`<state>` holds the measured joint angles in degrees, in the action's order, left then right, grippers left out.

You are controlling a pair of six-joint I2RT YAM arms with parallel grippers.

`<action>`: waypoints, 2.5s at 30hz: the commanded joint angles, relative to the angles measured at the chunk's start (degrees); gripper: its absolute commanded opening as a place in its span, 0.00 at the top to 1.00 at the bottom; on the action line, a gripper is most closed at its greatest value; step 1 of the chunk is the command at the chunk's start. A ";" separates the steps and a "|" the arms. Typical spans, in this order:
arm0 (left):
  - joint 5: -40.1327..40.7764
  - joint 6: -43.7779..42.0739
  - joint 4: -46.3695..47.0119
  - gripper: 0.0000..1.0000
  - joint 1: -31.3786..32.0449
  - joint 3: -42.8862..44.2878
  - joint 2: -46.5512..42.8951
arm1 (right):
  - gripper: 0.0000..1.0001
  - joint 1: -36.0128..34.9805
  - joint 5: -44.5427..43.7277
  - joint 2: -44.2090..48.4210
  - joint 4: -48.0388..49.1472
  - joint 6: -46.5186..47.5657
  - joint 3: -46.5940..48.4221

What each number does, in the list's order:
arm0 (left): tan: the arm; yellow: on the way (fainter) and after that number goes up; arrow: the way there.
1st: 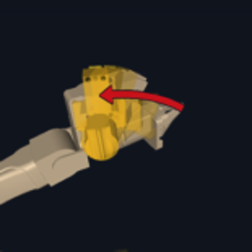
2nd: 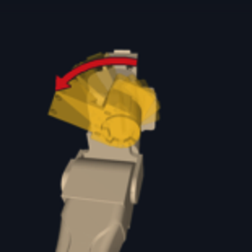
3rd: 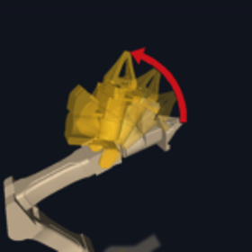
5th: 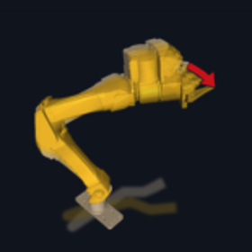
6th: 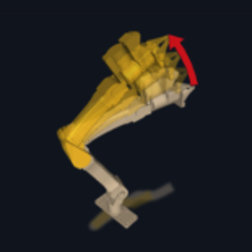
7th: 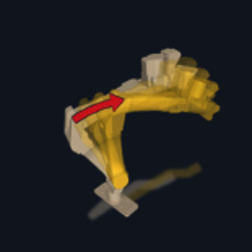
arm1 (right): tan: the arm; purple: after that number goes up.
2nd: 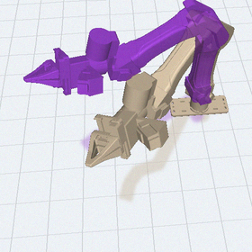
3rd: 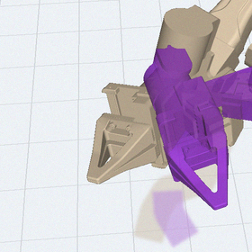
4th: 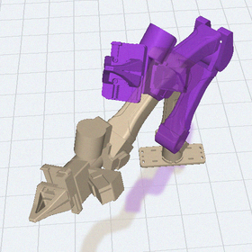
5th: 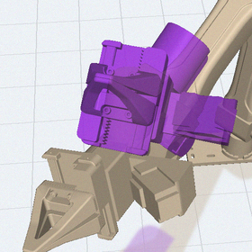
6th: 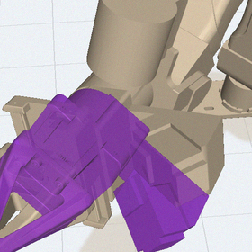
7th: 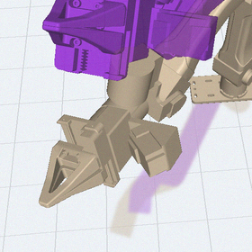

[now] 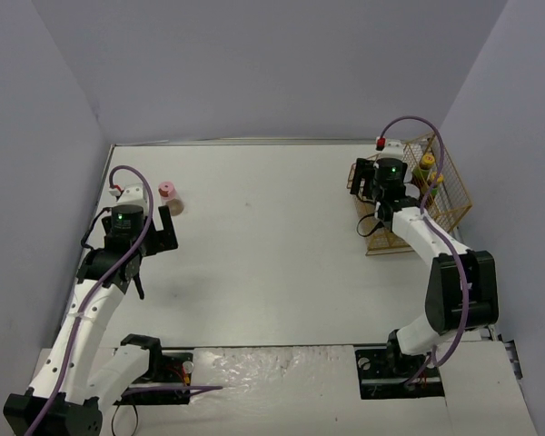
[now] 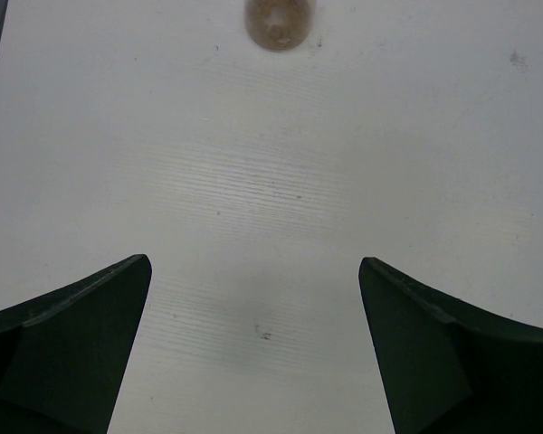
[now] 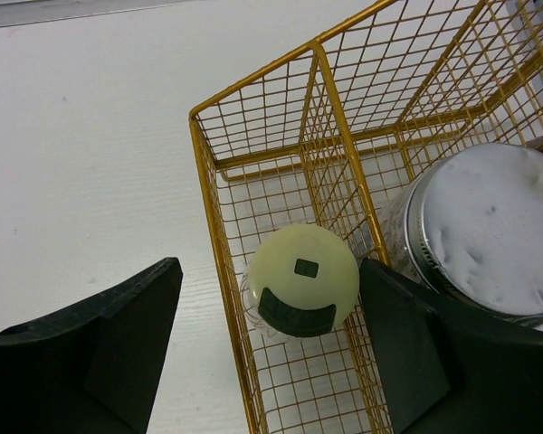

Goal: Organize the condiment bottles

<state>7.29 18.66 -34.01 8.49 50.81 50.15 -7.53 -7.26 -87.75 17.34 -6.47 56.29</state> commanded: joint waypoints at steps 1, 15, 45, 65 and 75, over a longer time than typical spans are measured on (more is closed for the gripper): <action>-0.09 0.66 2.63 0.03 -0.58 0.88 0.37 | 0.21 -0.19 2.10 7.42 -0.02 -1.07 3.88; 0.19 6.10 8.07 0.03 -1.65 11.39 17.60 | 0.00 -1.41 13.66 29.86 -8.17 -5.74 3.26; 0.00 1.99 4.48 0.48 -5.77 45.08 63.18 | 0.00 -3.46 22.33 47.98 -12.38 -12.86 -11.11; -4.13 4.10 6.05 0.73 29.33 40.03 56.13 | 0.00 -3.89 17.88 48.90 -15.25 -11.37 -11.30; -2.27 4.46 4.13 0.49 40.91 44.89 61.20 | 0.00 -3.98 16.22 49.26 -17.08 -10.30 -12.17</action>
<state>2.83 21.81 -29.89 49.33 92.67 111.99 -10.98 10.49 -38.63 -2.19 -17.90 44.18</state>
